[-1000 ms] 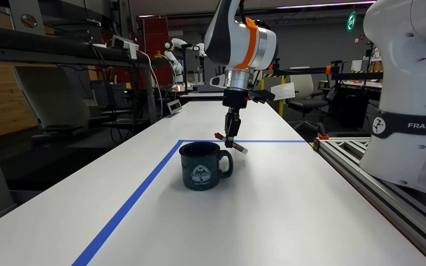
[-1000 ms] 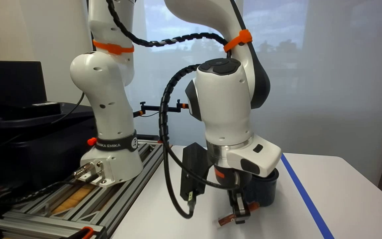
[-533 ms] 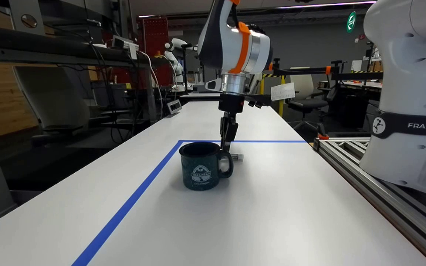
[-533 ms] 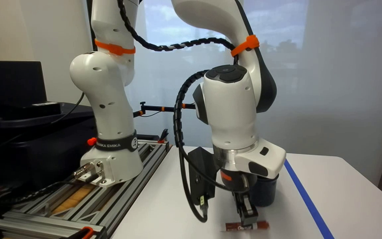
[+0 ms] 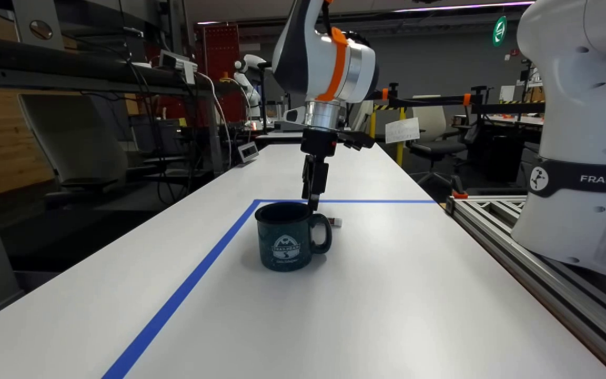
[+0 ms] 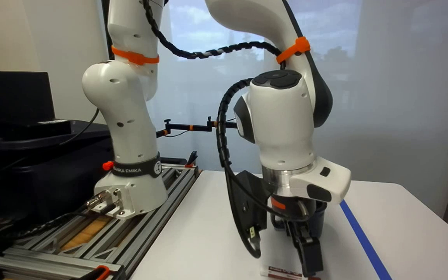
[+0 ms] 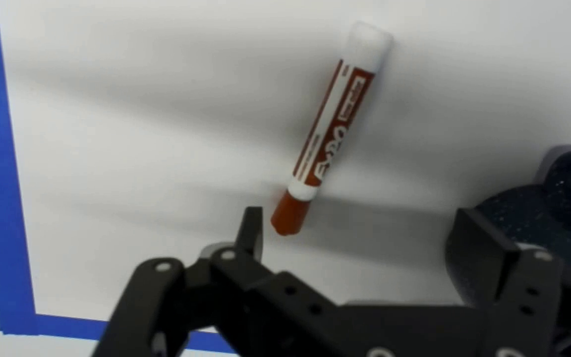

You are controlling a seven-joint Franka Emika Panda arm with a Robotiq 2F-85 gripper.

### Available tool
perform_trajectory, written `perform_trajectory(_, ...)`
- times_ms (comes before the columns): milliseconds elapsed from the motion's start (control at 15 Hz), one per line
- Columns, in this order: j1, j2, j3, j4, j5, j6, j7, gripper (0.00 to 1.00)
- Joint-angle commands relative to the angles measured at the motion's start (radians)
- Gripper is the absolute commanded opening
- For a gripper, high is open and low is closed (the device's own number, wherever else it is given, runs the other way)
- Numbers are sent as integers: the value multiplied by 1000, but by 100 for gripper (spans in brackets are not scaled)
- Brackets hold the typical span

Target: Put the marker on the table

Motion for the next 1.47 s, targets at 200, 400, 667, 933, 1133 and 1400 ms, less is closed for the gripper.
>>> perform_trajectory(200,141,-27,-166,12,-352,-120,487,100)
perform_trajectory(400,292,-65,-314,30,-538,-211,709,100)
perform_trajectory(667,494,-107,-471,84,-822,-253,1012,100)
perform_trajectory(933,613,-192,-513,131,-1072,-319,1233,100)
perform_trajectory(1133,646,-261,-499,145,-1179,-372,1333,100)
perform_trajectory(1400,296,-239,-129,154,-1188,-351,1359,100)
